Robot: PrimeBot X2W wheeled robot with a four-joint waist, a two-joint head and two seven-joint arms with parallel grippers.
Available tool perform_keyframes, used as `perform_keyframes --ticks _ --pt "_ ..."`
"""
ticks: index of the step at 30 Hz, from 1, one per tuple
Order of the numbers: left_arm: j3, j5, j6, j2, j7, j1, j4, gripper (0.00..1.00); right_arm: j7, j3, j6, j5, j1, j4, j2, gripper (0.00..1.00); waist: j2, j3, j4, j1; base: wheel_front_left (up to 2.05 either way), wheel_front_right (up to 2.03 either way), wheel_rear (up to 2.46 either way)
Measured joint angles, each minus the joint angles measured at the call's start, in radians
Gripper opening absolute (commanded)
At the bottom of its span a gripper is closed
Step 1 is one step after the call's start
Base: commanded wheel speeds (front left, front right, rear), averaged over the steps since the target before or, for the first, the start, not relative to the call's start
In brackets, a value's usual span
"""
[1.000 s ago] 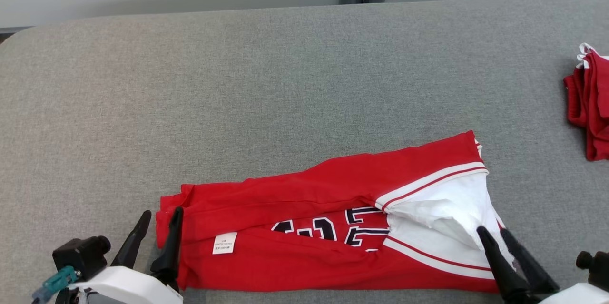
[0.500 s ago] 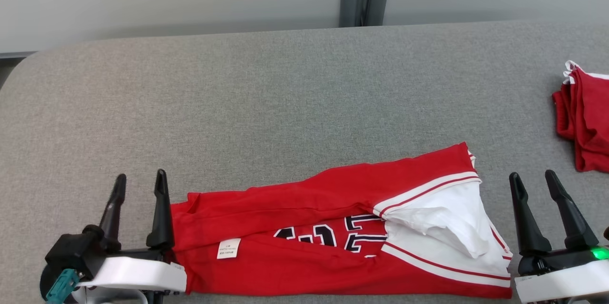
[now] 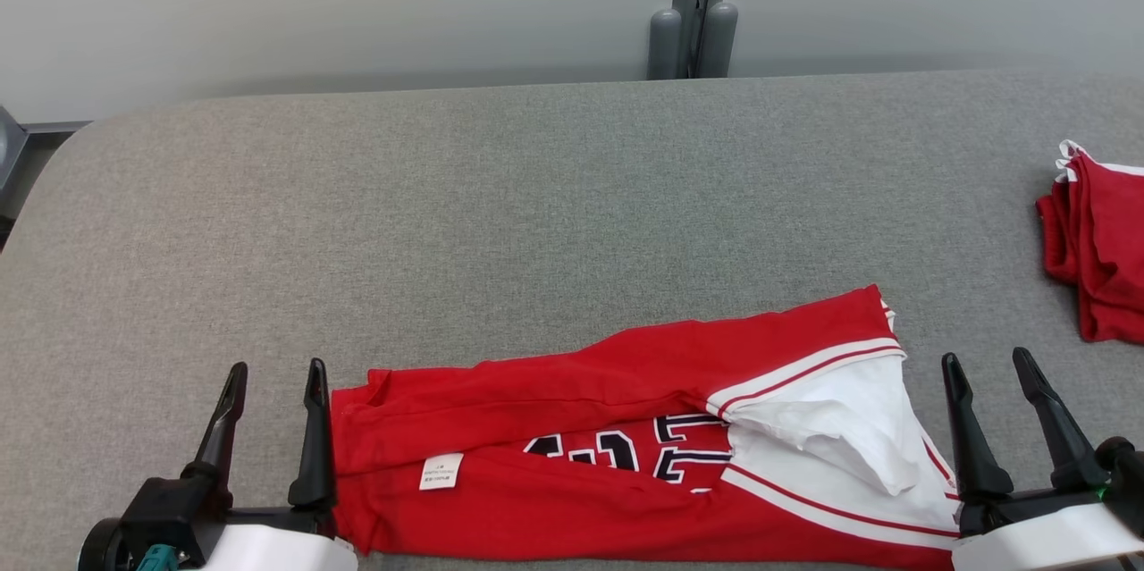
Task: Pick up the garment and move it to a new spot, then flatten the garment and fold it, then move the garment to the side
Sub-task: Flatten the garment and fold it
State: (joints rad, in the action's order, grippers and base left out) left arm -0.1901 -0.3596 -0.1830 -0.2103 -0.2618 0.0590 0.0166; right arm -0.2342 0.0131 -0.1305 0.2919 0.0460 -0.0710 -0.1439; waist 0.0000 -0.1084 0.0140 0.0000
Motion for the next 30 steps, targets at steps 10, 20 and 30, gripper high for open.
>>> perform_keyframes --ticks 10,20,30 --pt "0.0 0.008 0.024 0.005 0.0 0.003 0.035 1.0 -0.007 0.008 0.0 0.0 -0.007 -0.03 -0.006 1.0 0.0 0.005 0.002 0.0001 0.0 0.0 0.0" --pt "-0.002 0.009 0.033 0.008 0.0 -0.002 0.054 1.0 0.001 0.003 0.0 0.0 -0.015 -0.045 -0.007 1.0 0.0 -0.001 0.008 0.0001 0.0 0.0 0.0" --pt "-0.023 0.018 0.051 0.03 0.0 -0.055 0.071 1.0 0.032 0.023 0.0 0.02 -0.093 -0.256 -0.041 1.0 0.0 -0.048 0.041 0.0 0.0 0.0 0.0"
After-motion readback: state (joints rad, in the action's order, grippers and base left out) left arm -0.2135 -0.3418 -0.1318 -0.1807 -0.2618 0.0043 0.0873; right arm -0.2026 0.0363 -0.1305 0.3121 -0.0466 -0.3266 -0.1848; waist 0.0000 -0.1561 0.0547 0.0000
